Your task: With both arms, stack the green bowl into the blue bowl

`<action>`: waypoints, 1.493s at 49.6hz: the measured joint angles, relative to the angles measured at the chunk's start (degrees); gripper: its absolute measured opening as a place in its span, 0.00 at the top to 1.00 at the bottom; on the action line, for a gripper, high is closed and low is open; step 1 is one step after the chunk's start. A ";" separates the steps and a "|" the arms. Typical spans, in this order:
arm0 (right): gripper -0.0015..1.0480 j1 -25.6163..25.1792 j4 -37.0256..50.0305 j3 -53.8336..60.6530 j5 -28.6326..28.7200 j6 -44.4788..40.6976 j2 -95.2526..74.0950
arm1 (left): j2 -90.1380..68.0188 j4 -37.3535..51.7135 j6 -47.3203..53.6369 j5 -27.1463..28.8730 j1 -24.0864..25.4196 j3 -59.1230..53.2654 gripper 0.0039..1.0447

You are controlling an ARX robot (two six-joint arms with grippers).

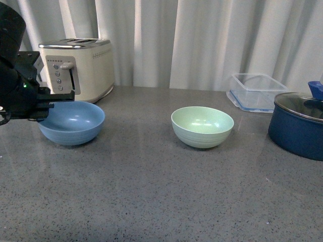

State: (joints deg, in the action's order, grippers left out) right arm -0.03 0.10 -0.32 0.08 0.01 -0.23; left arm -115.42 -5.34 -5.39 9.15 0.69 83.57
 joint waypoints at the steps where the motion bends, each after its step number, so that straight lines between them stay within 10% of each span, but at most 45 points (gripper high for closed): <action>1: 0.10 0.00 0.00 0.00 0.00 0.00 0.00 | 0.09 -0.15 -0.46 -0.20 -0.35 0.22 0.97; 74: 0.10 0.00 0.00 0.00 -0.02 0.00 0.00 | -7.34 -4.37 -8.72 0.79 -12.63 12.57 0.97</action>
State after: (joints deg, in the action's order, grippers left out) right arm -0.03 0.10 -0.32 0.05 0.01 -0.23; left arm -122.76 -9.72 -14.11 9.93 -11.94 96.14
